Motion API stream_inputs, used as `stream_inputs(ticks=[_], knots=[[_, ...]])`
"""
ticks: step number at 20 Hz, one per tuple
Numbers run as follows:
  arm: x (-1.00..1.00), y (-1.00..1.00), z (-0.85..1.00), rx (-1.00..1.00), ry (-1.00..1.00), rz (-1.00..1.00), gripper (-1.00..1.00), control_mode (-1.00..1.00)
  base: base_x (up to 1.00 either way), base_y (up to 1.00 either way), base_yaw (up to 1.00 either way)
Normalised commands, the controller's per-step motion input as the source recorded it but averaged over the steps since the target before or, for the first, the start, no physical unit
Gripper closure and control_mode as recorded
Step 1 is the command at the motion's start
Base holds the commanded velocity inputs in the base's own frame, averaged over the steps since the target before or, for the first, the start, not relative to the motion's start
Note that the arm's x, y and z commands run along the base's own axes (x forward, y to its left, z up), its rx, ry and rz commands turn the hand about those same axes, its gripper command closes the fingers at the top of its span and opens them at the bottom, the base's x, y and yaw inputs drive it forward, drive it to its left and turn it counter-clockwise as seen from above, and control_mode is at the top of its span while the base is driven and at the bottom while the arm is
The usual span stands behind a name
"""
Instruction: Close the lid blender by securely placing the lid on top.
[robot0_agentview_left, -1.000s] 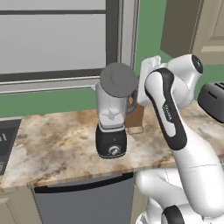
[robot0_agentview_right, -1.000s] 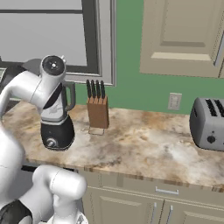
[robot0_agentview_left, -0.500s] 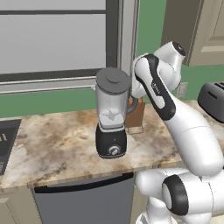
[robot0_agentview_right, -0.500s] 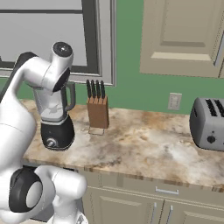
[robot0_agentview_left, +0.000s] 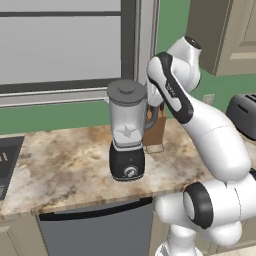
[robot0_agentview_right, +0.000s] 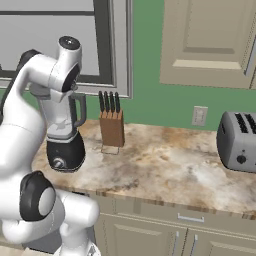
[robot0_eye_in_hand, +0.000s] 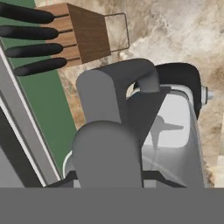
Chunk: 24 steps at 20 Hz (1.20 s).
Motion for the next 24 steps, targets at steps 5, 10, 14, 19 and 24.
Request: stream_inputs(ticks=[5, 10, 14, 19, 24], knots=[[0.14, 0.00, 0.00, -0.04, 0.00, 0.00, 1.00, -1.00, 0.00, 0.00, 0.00], [0.12, -0.04, 0.00, -0.02, 0.00, 0.00, 1.00, -1.00, 0.00, 0.00, 0.00], [0.14, -0.13, 0.00, 0.00, -0.03, 0.00, 1.00, -1.00, 0.00, 0.00, 0.00], [0.09, -0.17, 0.01, 0.00, -0.07, 0.00, 1.00, -1.00, 0.00, 0.00, 0.00], [-0.02, -0.03, 0.00, 0.00, -0.03, 0.00, 1.00, -1.00, 0.00, 0.00, 0.00]])
